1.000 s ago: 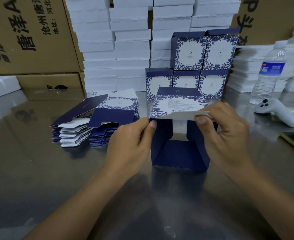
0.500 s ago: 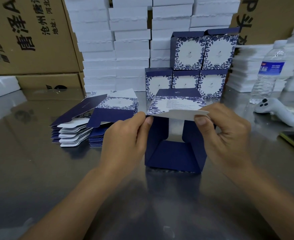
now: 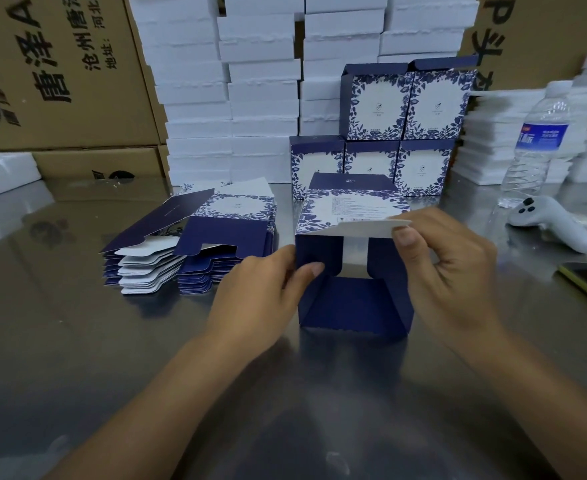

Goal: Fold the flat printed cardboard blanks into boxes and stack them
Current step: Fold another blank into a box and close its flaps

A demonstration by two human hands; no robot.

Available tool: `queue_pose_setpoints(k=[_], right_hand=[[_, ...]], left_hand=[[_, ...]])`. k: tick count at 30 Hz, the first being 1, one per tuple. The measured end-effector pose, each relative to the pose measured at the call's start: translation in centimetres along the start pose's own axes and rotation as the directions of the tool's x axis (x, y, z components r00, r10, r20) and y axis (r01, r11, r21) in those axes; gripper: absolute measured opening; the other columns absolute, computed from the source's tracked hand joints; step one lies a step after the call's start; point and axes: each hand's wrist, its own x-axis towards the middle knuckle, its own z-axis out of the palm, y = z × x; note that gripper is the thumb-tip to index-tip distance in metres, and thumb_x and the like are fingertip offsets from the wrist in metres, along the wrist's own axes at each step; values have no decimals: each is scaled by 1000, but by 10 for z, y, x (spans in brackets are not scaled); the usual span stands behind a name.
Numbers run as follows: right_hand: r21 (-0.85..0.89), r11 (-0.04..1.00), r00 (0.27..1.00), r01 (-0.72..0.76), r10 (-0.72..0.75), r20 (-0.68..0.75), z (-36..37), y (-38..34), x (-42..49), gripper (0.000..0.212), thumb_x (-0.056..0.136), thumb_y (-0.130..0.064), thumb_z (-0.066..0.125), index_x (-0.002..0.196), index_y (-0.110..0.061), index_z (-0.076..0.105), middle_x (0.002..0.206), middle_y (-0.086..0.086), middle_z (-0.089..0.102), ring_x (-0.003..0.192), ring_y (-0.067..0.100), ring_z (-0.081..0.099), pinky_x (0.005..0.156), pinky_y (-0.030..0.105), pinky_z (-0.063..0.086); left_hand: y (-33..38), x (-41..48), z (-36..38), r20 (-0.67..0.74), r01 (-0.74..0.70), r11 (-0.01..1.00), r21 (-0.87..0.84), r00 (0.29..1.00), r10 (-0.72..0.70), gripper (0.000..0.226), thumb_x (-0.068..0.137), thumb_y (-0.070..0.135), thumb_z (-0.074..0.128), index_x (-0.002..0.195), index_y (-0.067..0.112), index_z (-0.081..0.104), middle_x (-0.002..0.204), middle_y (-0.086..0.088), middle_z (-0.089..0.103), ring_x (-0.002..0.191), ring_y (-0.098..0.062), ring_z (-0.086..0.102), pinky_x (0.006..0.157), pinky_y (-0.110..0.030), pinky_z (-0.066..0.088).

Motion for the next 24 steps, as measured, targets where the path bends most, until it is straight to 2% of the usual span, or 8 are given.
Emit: queue_pose_setpoints(k=[2,7,11,13,17,20,24], right_hand=[[-14,1000,1000,-2,2,3,0,0,0,57,97,-47,35,73,-6,67,73,-19,52,68,1,48,61,20,36],[-31,999,1000,14,-14,7,0,0,1,52,97,-48,35,71,-13,64,74,-30,47,71,-11,47,61,14,33],[-32,999,1000,19,-18,18,0,0,2,47,97,-48,34,71,-19,62,73,-29,45,70,-11,46,61,15,32],[-21,999,999,29,-29,23,0,-1,2,39,97,-48,34,72,-27,55,71,-29,45,69,-10,46,60,14,31],[-23,1000,1000,-2,3,28,0,0,2,55,97,-49,33,74,-12,66,76,-29,48,67,-3,46,61,18,35],[-27,1000,999,-4,5,31,0,-1,2,56,97,-49,33,75,-10,67,77,-28,49,68,-3,46,62,15,34],[-16,1000,999,-13,13,36,-1,-1,2,58,96,-50,33,77,-8,68,76,-23,52,71,0,48,63,14,35]], left_hand=[[0,0,0,-16,-4,1000,1,1000,4,44,87,52,42,58,23,25,45,1,29,48,-21,30,48,-35,20],[0,1,1,-36,-1,1000,-30,999,0,46,91,42,50,57,23,25,45,0,30,49,-23,30,50,-37,23],[0,0,2,-20,53,995,-82,998,-54,45,89,46,52,59,21,31,48,-3,43,52,-24,50,53,-39,36],[-2,0,4,12,76,994,-77,997,-75,44,87,50,51,60,19,36,49,1,45,53,-20,52,53,-36,36],[-4,0,6,86,89,996,-15,992,-87,44,88,52,48,63,17,40,53,4,44,54,-16,44,52,-34,30],[-3,0,4,70,66,998,23,995,-68,45,90,48,50,59,20,36,50,3,42,52,-18,43,50,-34,27],[-3,1,3,75,84,996,5,994,-85,45,88,49,53,56,22,35,46,6,38,48,-11,39,47,-31,24]])
